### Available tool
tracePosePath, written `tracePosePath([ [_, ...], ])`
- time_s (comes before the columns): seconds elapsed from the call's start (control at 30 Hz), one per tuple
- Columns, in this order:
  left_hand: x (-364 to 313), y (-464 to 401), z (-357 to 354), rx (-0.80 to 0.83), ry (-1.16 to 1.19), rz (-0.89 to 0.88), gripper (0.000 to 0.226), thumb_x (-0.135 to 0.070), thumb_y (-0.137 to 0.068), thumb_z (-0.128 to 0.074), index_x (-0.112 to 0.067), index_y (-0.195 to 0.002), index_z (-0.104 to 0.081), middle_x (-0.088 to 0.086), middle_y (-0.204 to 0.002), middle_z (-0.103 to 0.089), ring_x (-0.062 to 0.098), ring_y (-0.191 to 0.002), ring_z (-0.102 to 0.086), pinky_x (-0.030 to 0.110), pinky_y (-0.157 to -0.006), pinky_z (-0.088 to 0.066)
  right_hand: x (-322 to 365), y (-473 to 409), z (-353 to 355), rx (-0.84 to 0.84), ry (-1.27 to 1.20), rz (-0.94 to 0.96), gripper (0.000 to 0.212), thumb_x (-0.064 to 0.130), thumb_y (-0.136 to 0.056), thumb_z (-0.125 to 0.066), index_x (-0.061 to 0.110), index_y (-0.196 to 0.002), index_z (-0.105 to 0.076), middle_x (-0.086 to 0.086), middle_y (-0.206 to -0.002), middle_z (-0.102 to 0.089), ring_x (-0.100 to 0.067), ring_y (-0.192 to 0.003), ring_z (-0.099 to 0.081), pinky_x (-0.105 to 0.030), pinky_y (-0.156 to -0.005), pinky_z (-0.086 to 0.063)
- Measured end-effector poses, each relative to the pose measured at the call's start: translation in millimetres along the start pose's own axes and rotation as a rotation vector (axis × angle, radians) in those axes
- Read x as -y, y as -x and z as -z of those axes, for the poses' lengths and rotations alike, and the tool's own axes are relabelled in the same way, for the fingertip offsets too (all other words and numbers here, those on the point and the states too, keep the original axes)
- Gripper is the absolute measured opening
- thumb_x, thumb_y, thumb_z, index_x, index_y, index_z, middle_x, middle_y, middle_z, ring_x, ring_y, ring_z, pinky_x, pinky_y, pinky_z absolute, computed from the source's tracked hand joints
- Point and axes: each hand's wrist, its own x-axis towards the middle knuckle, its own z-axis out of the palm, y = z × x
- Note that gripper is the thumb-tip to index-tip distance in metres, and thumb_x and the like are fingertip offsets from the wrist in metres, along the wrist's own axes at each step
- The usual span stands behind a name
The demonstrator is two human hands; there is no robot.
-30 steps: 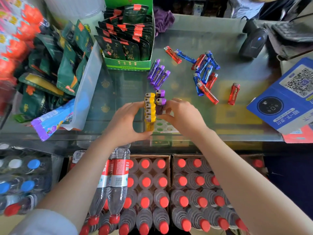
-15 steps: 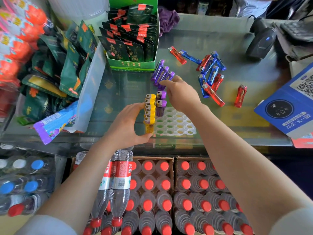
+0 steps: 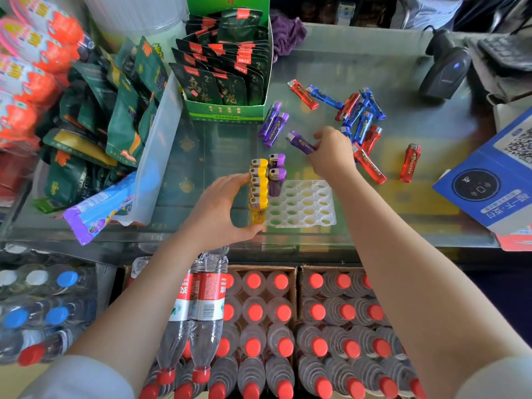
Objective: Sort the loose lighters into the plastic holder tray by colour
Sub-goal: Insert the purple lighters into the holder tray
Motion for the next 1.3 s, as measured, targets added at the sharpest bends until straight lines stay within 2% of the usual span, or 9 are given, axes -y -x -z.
tracePosePath([
  [0.13, -1, 0, -1, -0.005, 0.005, 0.001, 0.071, -0.042, -0.062, -0.070, -0.022, -0.125, -0.044, -0.010, -0.122, -0.048, 0.002, -0.110, -0.036, 0.023, -0.093, -0.028, 4, 26, 24, 0.057, -0.162, 0.120, 0.020, 0.005, -0.077, -0.065, 0.008, -0.097, -0.067, -0.005, -0.087, -0.063, -0.021, -0.076, -0.054, -0.025, -0.060, -0.035],
  [0.27, 0, 0, -1, -0.013, 0.003, -0.002, 0.072, -0.034, -0.063, -0.077, -0.023, -0.126, -0.043, -0.008, -0.126, -0.049, 0.009, -0.116, -0.038, 0.027, -0.095, -0.030, 5, 68, 35, 0.018, -0.490, 0.201, 0.015, 0.008, -0.077, -0.068, 0.018, -0.085, -0.061, 0.011, -0.071, -0.062, 0.006, -0.058, -0.055, -0.007, -0.056, -0.042],
  [0.47, -3, 0, -2, -0.026, -0.004, 0.003, 0.072, -0.036, -0.064, -0.076, -0.024, -0.126, -0.042, -0.007, -0.127, -0.049, 0.003, -0.112, -0.036, 0.027, -0.093, -0.029, -5, 103, 7, 0.069, -0.670, 0.144, 0.021, 0.004, -0.075, -0.069, 0.023, -0.079, -0.061, 0.008, -0.067, -0.066, -0.005, -0.060, -0.060, -0.020, -0.062, -0.049],
  [0.53, -4, 1, -3, -0.034, -0.014, 0.008, 0.071, -0.035, -0.064, -0.076, -0.023, -0.126, -0.043, -0.005, -0.128, -0.049, 0.009, -0.116, -0.038, 0.028, -0.094, -0.030, -4, 104, 1, 0.086, -0.637, 0.140, 0.017, 0.005, -0.074, -0.070, 0.017, -0.083, -0.065, 0.002, -0.071, -0.068, -0.010, -0.063, -0.064, -0.025, -0.065, -0.052],
  [0.67, -4, 2, -5, -0.048, -0.016, 0.018, 0.071, -0.036, -0.064, -0.076, -0.023, -0.126, -0.044, -0.005, -0.129, -0.049, 0.011, -0.119, -0.037, 0.028, -0.096, -0.030, 5, 104, -5, 0.078, -0.479, 0.214, 0.013, 0.005, -0.074, -0.070, 0.009, -0.086, -0.067, 0.001, -0.071, -0.066, 0.003, -0.055, -0.057, -0.004, -0.057, -0.041],
  [0.83, -1, 2, -6, -0.055, -0.011, 0.012, 0.068, -0.039, -0.063, -0.076, -0.022, -0.122, -0.047, -0.005, -0.126, -0.051, 0.011, -0.118, -0.039, 0.030, -0.098, -0.033, 9, 103, -5, 0.017, -0.299, 0.319, 0.013, 0.009, -0.075, -0.071, 0.002, -0.085, -0.066, -0.003, -0.074, -0.061, -0.017, -0.064, -0.051, -0.006, -0.059, -0.036],
  [1.03, -1, 2, -6, -0.056, -0.008, 0.022, 0.070, -0.036, -0.063, -0.076, -0.021, -0.124, -0.046, -0.004, -0.128, -0.050, 0.012, -0.120, -0.038, 0.031, -0.098, -0.032, 3, 103, -9, -0.041, -0.232, 0.364, 0.014, 0.015, -0.077, -0.070, 0.003, -0.081, -0.066, -0.003, -0.076, -0.061, -0.014, -0.062, -0.046, -0.010, -0.053, -0.030],
  [1.17, -1, 2, -6, -0.063, -0.011, 0.006, 0.070, -0.037, -0.062, -0.076, -0.021, -0.124, -0.046, -0.004, -0.126, -0.050, 0.009, -0.117, -0.037, 0.029, -0.098, -0.031, -1, 102, -12, -0.016, -0.143, 0.409, 0.018, 0.017, -0.080, -0.068, 0.002, -0.085, -0.059, -0.010, -0.083, -0.063, -0.018, -0.069, -0.044, -0.029, -0.056, -0.035],
  [1.3, 2, 2, -7, -0.072, -0.021, 0.000, 0.071, -0.037, -0.061, -0.076, -0.020, -0.123, -0.046, -0.004, -0.124, -0.049, 0.003, -0.114, -0.031, 0.024, -0.095, -0.026, -3, 94, 0, 0.091, -0.139, 0.476, 0.015, 0.010, -0.078, -0.068, 0.004, -0.089, -0.060, 0.002, -0.082, -0.053, -0.017, -0.071, -0.048, -0.024, -0.059, -0.038],
])
